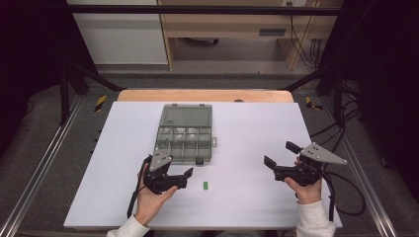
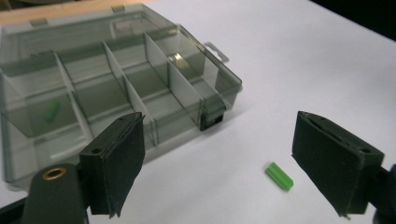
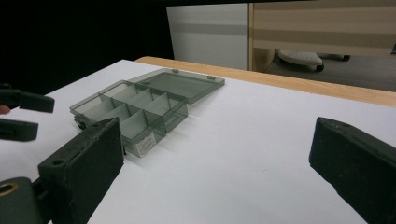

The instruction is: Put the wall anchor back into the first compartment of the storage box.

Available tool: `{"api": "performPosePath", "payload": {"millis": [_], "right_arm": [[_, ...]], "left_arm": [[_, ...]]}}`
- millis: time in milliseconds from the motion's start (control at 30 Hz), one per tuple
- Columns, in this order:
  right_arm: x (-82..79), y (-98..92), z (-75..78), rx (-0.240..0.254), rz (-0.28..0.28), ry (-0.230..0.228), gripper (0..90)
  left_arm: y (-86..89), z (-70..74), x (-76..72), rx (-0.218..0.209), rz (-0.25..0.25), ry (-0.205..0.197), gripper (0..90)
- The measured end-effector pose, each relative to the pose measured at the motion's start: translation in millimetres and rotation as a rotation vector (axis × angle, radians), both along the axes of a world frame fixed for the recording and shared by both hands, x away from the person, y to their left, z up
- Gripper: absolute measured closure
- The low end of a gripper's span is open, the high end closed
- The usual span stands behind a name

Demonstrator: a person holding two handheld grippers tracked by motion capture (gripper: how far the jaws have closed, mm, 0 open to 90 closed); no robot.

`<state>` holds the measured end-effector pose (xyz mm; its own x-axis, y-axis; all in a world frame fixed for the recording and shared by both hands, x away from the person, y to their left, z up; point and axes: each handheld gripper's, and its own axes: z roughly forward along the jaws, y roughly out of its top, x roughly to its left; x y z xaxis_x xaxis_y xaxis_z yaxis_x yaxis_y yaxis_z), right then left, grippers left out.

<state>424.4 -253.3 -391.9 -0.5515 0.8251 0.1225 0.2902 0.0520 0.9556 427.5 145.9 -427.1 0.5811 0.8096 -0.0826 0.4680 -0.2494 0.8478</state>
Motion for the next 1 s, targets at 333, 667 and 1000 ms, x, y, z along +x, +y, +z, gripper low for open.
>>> {"api": "performPosePath", "payload": {"millis": [333, 667, 1000], "right_arm": [[-0.3, -0.1, 0.2, 0.000, 0.000, 0.000, 3.4], [-0.2, -0.3, 0.1, 0.003, 0.001, 0.002, 3.4], [-0.2, -1.5, 0.2, -0.002, 0.004, 0.002, 3.4]], "left_arm": [[-30.7, -25.5, -3.7, 0.080, -0.034, 0.062, 24.0], [-49.9, -41.3, -3.2, 0.130, -0.057, 0.112, 34.7], [-58.0, -49.8, -2.0, 0.151, -0.052, 0.141, 48.7]]}}
